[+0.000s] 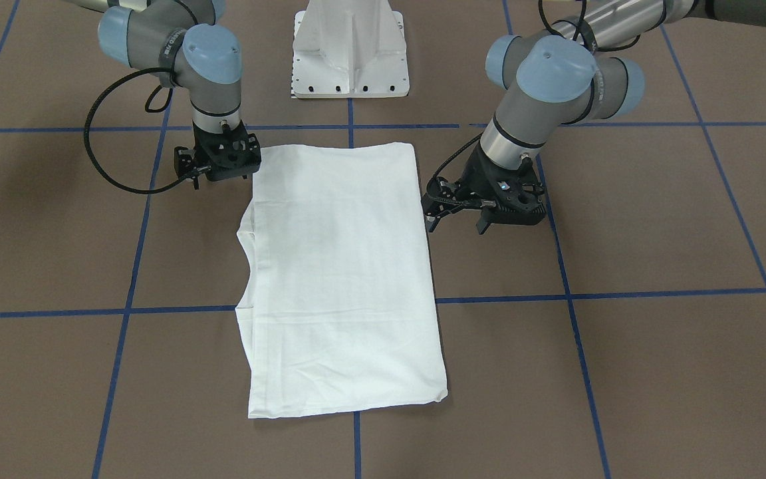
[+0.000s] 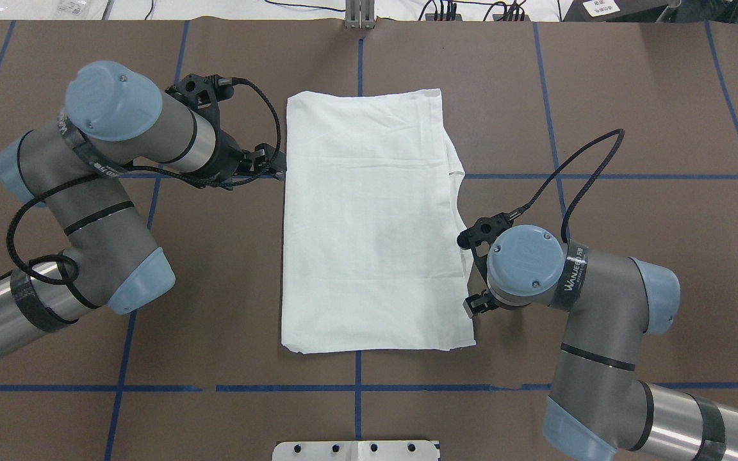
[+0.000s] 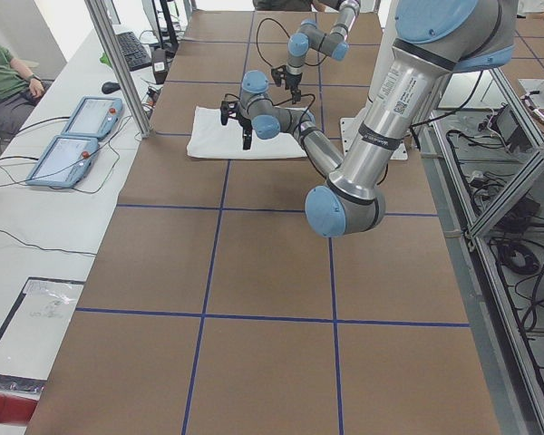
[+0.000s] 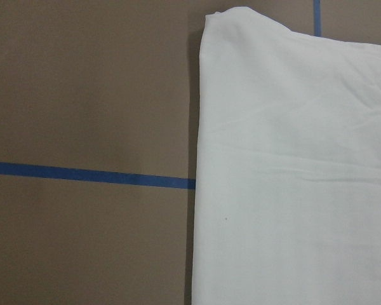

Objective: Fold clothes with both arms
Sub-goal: 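Move the left gripper to one shirt side edge while the right takes the other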

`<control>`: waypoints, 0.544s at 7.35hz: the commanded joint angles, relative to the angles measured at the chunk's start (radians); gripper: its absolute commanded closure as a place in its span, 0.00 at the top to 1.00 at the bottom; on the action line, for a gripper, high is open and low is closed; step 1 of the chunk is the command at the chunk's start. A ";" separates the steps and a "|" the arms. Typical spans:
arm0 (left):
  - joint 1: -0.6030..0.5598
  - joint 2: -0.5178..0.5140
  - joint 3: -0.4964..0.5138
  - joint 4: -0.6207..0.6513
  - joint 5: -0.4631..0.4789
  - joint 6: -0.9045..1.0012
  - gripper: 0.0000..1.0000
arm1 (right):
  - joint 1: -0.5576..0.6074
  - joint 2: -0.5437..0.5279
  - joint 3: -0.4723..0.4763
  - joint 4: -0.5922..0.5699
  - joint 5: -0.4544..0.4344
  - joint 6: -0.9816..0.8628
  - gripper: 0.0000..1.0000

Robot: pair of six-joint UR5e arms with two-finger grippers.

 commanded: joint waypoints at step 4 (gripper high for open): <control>0.061 0.014 -0.014 0.002 0.006 -0.129 1.00 | 0.032 0.026 0.127 0.037 0.022 0.078 1.00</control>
